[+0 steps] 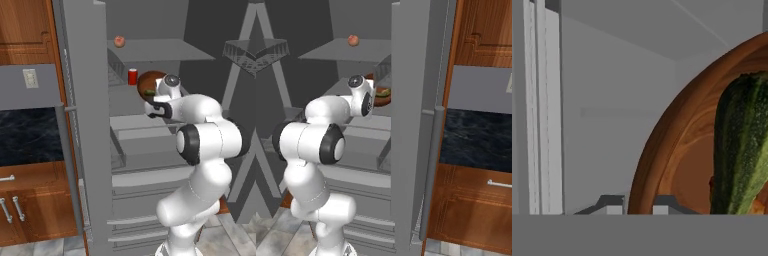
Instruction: Pick the chicken drumstick and squash from their plates and place them in the bowl. Then put the bowl in the fridge.
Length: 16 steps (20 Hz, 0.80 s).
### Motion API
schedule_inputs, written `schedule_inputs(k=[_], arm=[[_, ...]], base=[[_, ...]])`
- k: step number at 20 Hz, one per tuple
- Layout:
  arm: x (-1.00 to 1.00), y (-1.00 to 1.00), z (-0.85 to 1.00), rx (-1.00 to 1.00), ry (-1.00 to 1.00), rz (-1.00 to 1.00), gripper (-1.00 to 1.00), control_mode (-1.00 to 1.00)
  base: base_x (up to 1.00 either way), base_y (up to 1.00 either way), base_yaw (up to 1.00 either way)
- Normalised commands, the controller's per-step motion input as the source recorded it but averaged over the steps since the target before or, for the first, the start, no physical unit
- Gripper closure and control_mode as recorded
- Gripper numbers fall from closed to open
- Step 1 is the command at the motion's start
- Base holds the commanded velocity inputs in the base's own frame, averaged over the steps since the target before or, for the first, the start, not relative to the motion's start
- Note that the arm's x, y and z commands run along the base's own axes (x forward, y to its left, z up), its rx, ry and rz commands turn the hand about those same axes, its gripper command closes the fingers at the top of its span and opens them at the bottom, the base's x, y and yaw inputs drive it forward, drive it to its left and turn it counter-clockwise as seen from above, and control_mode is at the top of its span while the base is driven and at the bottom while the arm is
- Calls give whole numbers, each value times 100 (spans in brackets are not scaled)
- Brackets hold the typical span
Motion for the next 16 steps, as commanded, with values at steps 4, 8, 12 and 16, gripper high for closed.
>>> schedule_inputs(k=[4,8,12,16], arm=[[26,-5,0,0,-2,0,100,-100],[22,-7,2,0,-1,0,100,-100],[22,-5,2,1,-1,0,100,-100],[23,-3,2,0,-1,0,100,-100]], base=[[0,0,0],[0,0,0],[0,0,0],[0,0,0]])
